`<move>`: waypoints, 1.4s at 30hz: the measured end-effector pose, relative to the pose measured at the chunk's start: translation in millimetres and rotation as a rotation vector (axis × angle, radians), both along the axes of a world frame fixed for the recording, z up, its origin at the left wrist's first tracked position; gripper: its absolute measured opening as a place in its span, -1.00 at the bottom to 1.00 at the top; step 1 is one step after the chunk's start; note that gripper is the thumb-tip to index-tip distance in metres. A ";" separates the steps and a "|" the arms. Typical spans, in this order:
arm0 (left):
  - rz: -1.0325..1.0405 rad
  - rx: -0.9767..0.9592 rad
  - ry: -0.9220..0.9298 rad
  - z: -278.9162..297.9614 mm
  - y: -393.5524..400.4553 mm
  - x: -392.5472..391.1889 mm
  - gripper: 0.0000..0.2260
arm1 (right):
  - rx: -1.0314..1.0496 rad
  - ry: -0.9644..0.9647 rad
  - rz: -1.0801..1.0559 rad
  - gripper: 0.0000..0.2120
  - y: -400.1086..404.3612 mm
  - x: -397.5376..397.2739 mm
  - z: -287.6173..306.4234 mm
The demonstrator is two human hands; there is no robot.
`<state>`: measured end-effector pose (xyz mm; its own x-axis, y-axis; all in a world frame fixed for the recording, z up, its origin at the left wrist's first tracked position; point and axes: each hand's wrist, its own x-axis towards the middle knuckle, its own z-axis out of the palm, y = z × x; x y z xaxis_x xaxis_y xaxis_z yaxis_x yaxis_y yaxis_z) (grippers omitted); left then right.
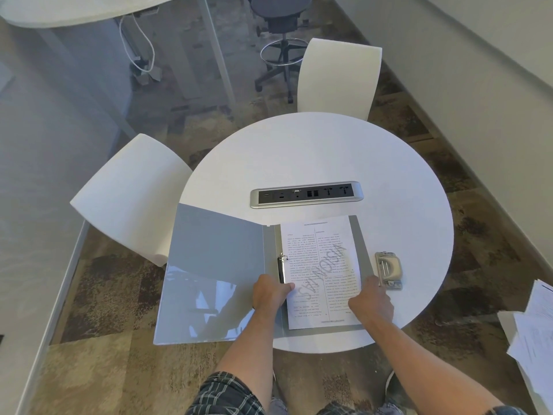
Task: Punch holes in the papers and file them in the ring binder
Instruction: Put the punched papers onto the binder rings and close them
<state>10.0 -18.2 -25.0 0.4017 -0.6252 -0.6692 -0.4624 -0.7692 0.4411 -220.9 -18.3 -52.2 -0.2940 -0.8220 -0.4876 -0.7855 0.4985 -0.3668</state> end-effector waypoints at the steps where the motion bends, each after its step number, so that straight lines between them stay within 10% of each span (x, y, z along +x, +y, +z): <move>1: -0.004 0.004 0.000 -0.5 -0.3 -0.2 -0.66 | 0.010 -0.039 -0.004 -0.55 -1.4 -2.3 -2.5; 10: -0.016 -0.065 -0.097 11.8 6.4 -9.6 -0.56 | -0.175 -0.148 0.108 -0.76 -5.3 -11.0 -7.6; 20: 0.022 -0.289 0.183 51.9 -10.5 -30.9 -0.38 | 0.049 -0.927 0.298 -0.71 -10.4 37.9 44.5; 25: -0.130 -0.297 -0.004 76.7 -16.9 -24.4 -0.43 | 0.120 -1.096 0.330 -0.78 -5.6 52.8 49.7; 42: -0.184 -0.315 -0.318 96.3 6.1 59.6 -0.87 | 0.254 -0.762 0.491 -0.29 8.8 73.3 16.2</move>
